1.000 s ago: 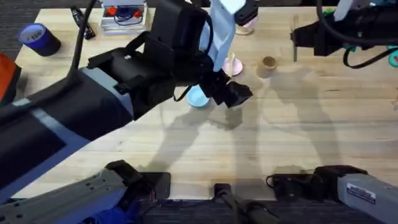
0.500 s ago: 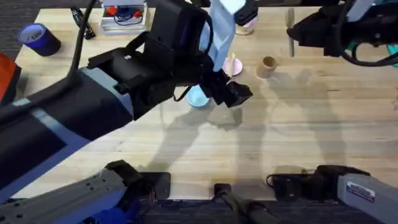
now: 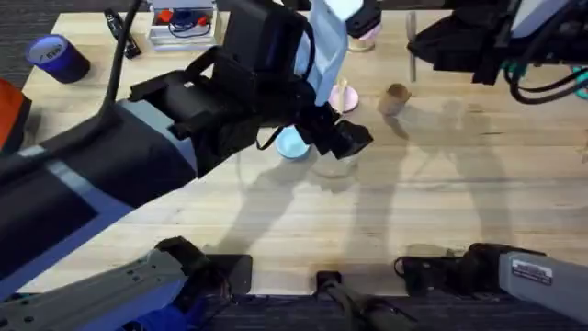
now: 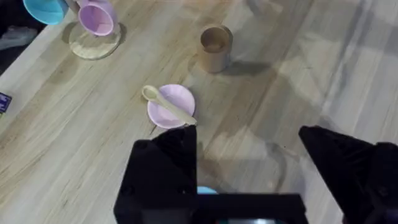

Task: Pick up a utensil and set it on the pink plate, then put the other utensil in the container.

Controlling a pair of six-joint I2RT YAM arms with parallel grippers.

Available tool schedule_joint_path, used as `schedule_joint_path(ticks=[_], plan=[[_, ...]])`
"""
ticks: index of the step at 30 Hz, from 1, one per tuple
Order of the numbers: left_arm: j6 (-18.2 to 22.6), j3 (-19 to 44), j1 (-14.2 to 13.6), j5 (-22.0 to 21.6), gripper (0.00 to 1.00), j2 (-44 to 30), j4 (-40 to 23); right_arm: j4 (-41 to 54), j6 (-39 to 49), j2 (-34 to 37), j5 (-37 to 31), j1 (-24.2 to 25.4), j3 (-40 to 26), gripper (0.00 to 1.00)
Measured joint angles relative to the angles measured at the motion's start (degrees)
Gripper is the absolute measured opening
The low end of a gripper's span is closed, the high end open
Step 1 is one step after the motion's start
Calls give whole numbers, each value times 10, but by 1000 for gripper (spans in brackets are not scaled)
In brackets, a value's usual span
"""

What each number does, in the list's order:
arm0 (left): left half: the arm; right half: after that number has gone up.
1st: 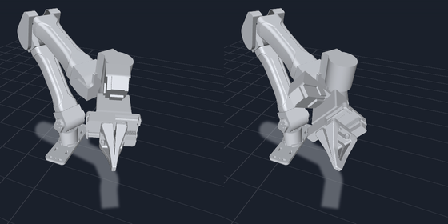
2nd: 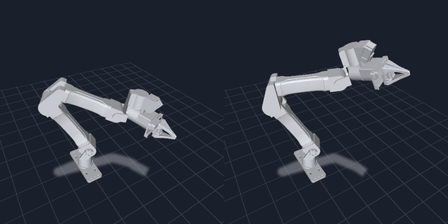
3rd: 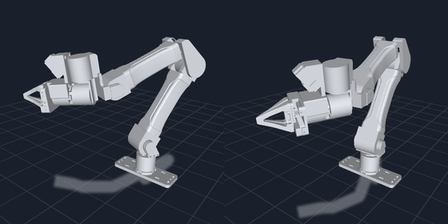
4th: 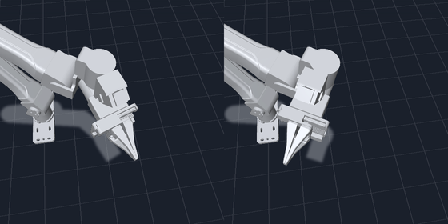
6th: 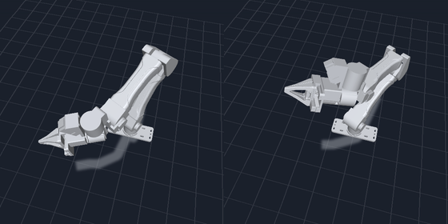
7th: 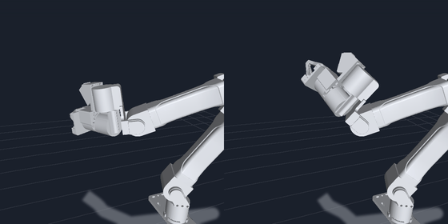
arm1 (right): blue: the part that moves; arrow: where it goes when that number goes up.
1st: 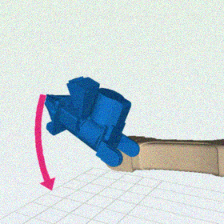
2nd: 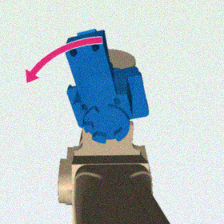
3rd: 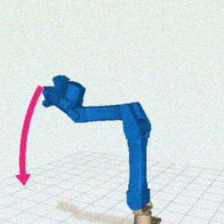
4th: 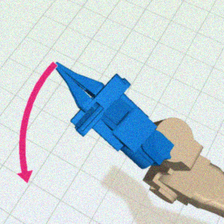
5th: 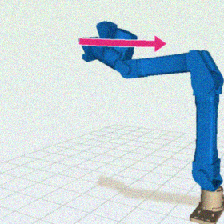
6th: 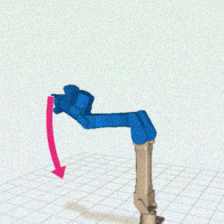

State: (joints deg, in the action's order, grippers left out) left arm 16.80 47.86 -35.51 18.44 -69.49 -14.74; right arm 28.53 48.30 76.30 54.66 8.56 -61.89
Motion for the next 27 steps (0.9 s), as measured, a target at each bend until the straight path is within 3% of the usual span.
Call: schedule_joint_path(ticks=[15,27], plan=[[0,0,0,0,994,0,0,-56,28,88,94,29,0,32],[0,0,0,0,994,0,0,-77,30,126,110,50,0,31]])
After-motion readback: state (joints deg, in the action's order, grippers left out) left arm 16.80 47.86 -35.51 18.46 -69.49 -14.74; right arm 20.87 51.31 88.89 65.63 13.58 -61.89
